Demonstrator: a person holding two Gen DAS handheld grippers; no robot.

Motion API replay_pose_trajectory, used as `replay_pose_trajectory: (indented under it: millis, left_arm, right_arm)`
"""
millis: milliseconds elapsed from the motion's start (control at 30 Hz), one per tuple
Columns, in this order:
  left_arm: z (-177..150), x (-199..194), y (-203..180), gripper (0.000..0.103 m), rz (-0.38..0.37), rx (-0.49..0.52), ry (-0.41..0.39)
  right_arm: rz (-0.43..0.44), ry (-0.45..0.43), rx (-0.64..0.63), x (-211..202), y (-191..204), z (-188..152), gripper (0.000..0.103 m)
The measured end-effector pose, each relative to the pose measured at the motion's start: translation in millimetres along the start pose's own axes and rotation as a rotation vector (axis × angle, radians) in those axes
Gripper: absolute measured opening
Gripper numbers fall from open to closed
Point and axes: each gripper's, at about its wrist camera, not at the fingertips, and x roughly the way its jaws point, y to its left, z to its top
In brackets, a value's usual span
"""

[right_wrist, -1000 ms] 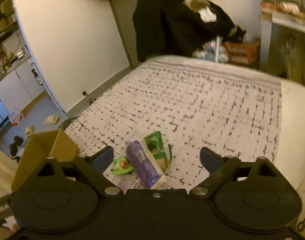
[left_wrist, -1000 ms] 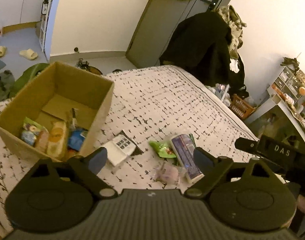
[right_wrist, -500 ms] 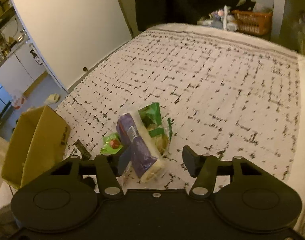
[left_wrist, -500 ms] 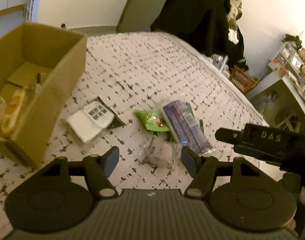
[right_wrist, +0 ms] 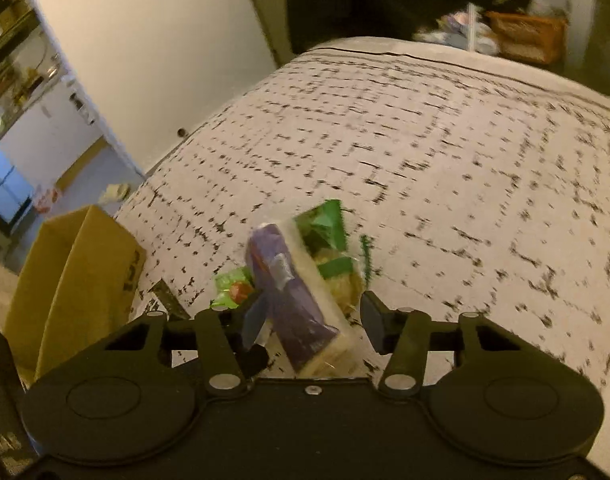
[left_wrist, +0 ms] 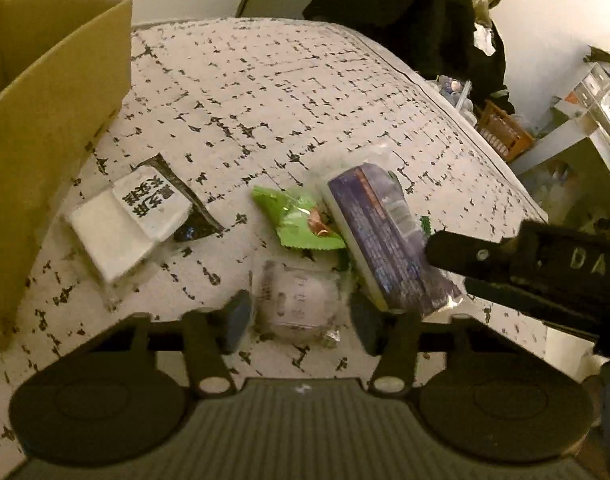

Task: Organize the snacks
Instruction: 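Grasp the round clear bun packet with the left gripper while the right grasps the purple bar, then carry both snacks into the cardboard box and open both grippers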

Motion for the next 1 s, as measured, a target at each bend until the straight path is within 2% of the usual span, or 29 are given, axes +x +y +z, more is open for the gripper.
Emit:
replay_pose_trajectory:
  millis: [33,100,267,367,433,633,733,833,933,1000]
  left_arm:
    - [2,0,3,0.037,0.002,-0.011,0.005]
    - [7,-2,9,0.035,-0.008,-0.026,0.019]
    - [12,-9,25,0.034,0.028,-0.039,0.012]
    - [13,-14,32,0.034,0.032,-0.05,0.018]
    - [12,-17,35,0.034,0.043,-0.046,0.022]
    - [9,-28,46,0.034,0.051,-0.07,0.043]
    - [9,-36,47,0.034,0.057,-0.054,0.033]
    - [8,-42,52,0.034,0.058,-0.09,0.057]
    - [10,-54,53,0.034,0.057,-0.065,0.022]
    - [12,-60,56,0.034,0.056,-0.095,0.029]
  right_arm:
    - [-0.004,0.005,-0.007,3,2,2,0.051]
    - [-0.017,0.013,-0.029,9,7,3,0.051]
    - [-0.031,0.021,-0.121,14,22,-3,0.051]
    - [-0.055,0.056,-0.136,20,26,-6,0.051]
    - [-0.078,0.087,-0.154,25,28,-9,0.044]
    - [-0.097,0.102,-0.226,24,39,-18,0.034]
    - [-0.078,0.105,-0.223,18,43,-18,0.029]
    - [-0.028,0.089,-0.173,9,43,-14,0.028]
    - [0.028,0.034,-0.122,-7,44,-8,0.027]
    - [0.055,0.013,-0.079,-13,44,-5,0.027]
